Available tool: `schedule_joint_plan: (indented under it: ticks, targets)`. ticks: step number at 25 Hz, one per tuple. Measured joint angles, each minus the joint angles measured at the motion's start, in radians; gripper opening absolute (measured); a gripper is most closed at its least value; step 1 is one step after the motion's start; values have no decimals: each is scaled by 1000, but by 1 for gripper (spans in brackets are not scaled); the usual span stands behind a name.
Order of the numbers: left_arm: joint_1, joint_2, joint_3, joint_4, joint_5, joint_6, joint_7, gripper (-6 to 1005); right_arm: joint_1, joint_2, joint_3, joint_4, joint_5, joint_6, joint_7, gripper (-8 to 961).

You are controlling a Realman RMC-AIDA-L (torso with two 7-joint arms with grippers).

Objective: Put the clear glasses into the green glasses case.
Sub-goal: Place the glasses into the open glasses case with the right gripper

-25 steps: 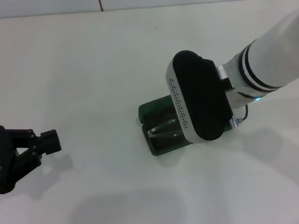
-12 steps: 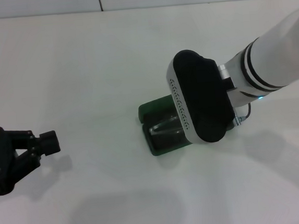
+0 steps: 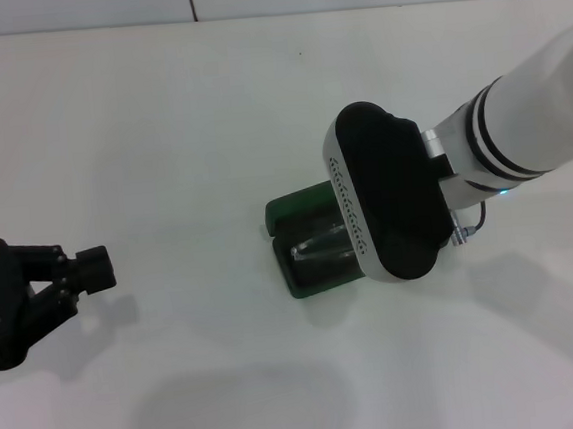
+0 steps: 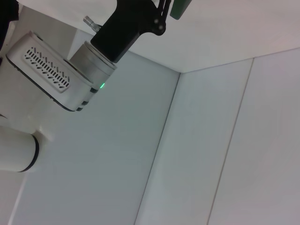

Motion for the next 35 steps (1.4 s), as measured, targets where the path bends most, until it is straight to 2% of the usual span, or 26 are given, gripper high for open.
schedule_joint_plan:
  ticks: [35]
  targets:
    - [3,0,-3,0,-4,0,-2,92,-6,0,-4,2,-25,16,3,111]
